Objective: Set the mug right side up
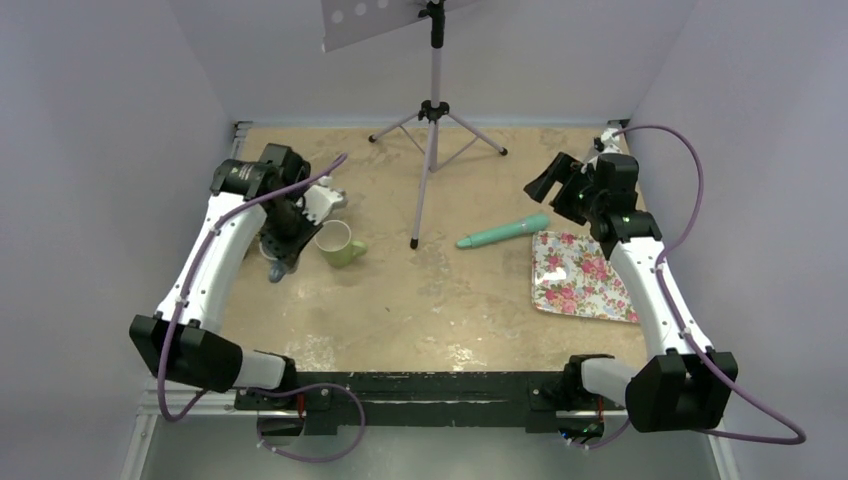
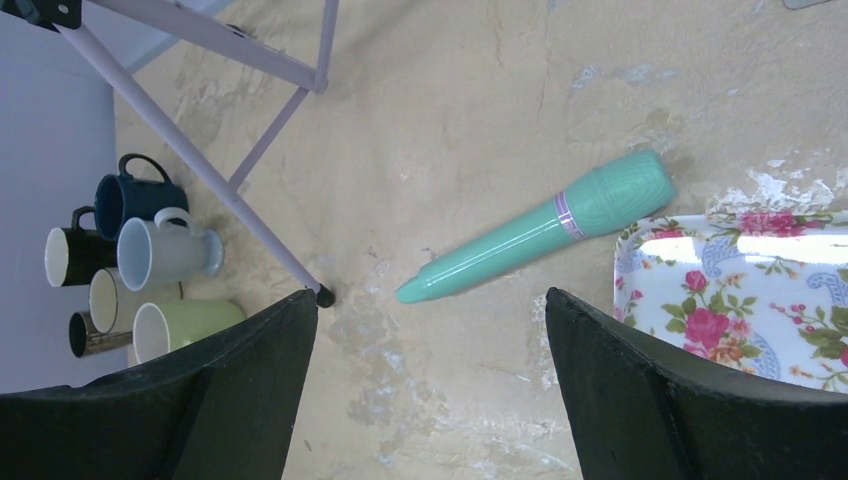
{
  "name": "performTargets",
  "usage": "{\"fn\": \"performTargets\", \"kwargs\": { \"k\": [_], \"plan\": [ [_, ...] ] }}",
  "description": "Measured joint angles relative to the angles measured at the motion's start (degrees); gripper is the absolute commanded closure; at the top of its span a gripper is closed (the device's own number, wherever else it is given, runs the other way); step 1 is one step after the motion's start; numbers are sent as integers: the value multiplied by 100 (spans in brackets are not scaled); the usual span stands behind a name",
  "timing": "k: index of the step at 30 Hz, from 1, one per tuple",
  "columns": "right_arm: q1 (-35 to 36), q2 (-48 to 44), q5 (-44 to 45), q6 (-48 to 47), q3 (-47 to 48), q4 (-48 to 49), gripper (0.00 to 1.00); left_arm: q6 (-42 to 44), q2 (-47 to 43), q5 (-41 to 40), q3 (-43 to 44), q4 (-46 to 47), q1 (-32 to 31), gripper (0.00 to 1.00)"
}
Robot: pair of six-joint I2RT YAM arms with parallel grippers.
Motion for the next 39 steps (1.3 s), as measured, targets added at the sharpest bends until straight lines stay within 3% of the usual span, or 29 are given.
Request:
{"fn": "performTargets", "kwargs": {
  "k": [6,12,19,22,26,28,32,39],
  "plan": [
    [2,-74,0,-125,-203,197,12,236,-503,-245,-1843,686,1008,100],
    [2,-157,31,-256,-262,365,12,439,-669,-328,-3394,2426,1119,100],
    [2,-570,138,-341,-461,525,11,592,-684,13,-4092,3873,1119,100],
    [2,-695,188,-378,-614,592,11,640,-684,173,-4127,4096,1121,89],
    [2,-763,216,-424,-774,654,11,697,-691,376,-4175,4262,1121,49],
    [2,-809,221,-450,-844,717,10,719,-728,461,-4214,4319,1121,36],
    [2,-1016,326,-507,-1019,925,9,621,-1047,520,-4197,4288,1126,28],
    [2,-1864,675,-610,-1733,1923,9,125,-2109,520,-3633,3871,1126,23]
  ]
}}
